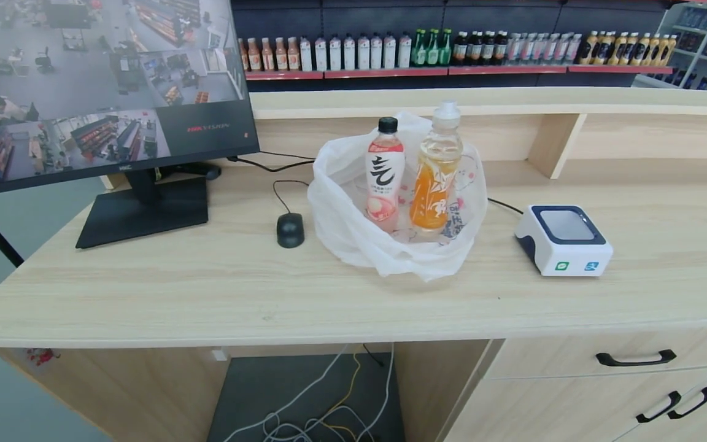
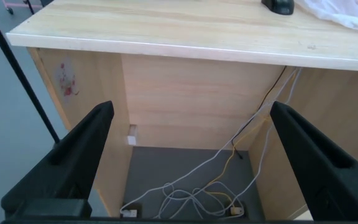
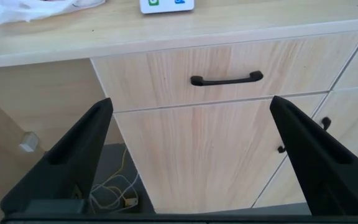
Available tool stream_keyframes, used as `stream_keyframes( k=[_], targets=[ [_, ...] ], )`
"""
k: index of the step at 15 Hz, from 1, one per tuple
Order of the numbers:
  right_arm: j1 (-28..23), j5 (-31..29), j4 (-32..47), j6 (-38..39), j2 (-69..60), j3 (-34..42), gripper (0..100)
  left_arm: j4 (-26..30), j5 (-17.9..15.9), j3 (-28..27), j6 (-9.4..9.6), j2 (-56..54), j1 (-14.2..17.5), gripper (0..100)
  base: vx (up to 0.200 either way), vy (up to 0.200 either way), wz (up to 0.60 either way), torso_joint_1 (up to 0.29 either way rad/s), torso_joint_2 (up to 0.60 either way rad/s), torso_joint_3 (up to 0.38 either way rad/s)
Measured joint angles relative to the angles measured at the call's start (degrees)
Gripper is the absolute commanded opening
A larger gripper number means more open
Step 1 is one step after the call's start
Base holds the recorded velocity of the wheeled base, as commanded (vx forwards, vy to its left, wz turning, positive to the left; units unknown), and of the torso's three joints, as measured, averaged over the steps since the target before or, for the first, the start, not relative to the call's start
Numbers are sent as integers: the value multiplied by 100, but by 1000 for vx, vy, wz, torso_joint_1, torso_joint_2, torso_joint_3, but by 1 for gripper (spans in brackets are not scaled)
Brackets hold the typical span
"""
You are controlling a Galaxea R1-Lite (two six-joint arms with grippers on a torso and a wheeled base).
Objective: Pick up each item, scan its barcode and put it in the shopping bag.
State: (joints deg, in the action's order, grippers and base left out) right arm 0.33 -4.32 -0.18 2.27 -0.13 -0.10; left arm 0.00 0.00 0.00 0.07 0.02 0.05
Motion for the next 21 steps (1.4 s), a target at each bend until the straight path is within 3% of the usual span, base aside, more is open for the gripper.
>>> stream_keyframes(
  k=[21],
  targets=[
    [-9, 2, -4, 16, 2, 0, 100, 0, 0, 0, -18, 0, -5, 100, 0, -200, 0, 1, 2, 5]
  ],
)
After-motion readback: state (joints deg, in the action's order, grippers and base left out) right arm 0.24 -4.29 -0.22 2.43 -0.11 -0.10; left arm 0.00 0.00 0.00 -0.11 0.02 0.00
